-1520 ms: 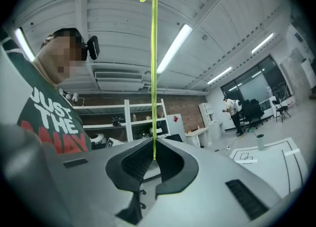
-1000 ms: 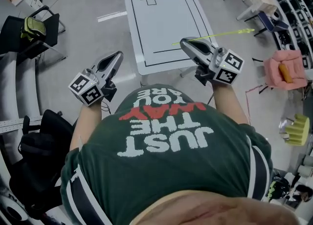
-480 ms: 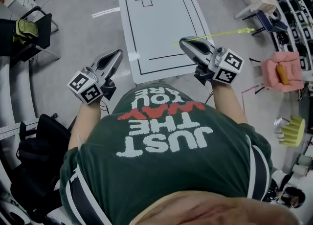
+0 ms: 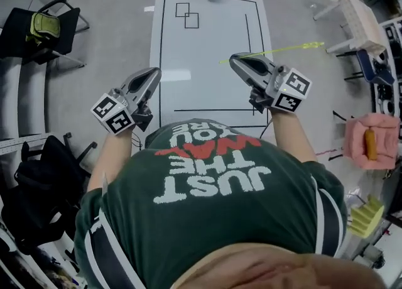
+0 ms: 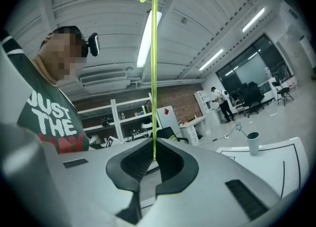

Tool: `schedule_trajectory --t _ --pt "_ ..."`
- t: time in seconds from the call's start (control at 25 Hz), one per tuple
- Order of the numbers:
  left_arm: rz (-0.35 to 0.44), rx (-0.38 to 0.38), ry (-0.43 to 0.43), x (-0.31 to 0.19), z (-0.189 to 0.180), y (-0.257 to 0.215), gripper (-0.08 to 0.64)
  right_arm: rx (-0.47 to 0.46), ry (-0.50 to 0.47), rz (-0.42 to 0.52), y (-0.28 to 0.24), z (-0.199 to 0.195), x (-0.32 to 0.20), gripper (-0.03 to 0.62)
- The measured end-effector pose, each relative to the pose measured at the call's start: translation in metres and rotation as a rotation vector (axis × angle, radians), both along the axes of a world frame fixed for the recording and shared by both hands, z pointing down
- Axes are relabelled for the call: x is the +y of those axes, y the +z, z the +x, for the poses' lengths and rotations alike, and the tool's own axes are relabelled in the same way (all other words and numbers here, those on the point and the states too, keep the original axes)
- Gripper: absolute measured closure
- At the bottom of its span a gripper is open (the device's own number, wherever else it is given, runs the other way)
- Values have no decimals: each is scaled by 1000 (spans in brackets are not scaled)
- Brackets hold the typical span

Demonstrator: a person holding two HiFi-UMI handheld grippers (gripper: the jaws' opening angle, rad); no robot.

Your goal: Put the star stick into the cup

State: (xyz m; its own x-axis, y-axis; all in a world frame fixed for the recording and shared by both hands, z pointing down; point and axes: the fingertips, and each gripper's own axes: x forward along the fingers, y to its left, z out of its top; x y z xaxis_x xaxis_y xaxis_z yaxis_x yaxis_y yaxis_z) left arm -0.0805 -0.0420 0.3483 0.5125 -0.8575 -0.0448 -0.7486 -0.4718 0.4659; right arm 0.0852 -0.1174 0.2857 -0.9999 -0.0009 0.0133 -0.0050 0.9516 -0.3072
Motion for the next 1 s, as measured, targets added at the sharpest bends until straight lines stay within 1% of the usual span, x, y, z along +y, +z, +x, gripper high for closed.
schedule_trajectory --t 0.12,0.24,0.32,0.48,0.6,0.76,1.0 --pt "-53 -21 -16 -46 13 13 551 -3 -25 -14 14 0 -51 549" --pt "-83 -56 14 -66 12 28 551 -14 -8 -43 33 -8 -75 549" --pt "-74 -75 38 -78 2 35 551 -9 15 -58 45 -18 -87 549" --pt "-68 -61 55 -104 -20 46 551 20 82 -102 62 -37 -103 549" --pt "-38 -62 91 -129 -30 47 551 54 129 -126 71 -42 -114 549" --pt "-5 -89 100 -163 -42 48 551 74 169 -105 76 -48 -145 549" --pt "15 -103 96 -220 -52 63 551 90 215 -28 78 -57 -223 549"
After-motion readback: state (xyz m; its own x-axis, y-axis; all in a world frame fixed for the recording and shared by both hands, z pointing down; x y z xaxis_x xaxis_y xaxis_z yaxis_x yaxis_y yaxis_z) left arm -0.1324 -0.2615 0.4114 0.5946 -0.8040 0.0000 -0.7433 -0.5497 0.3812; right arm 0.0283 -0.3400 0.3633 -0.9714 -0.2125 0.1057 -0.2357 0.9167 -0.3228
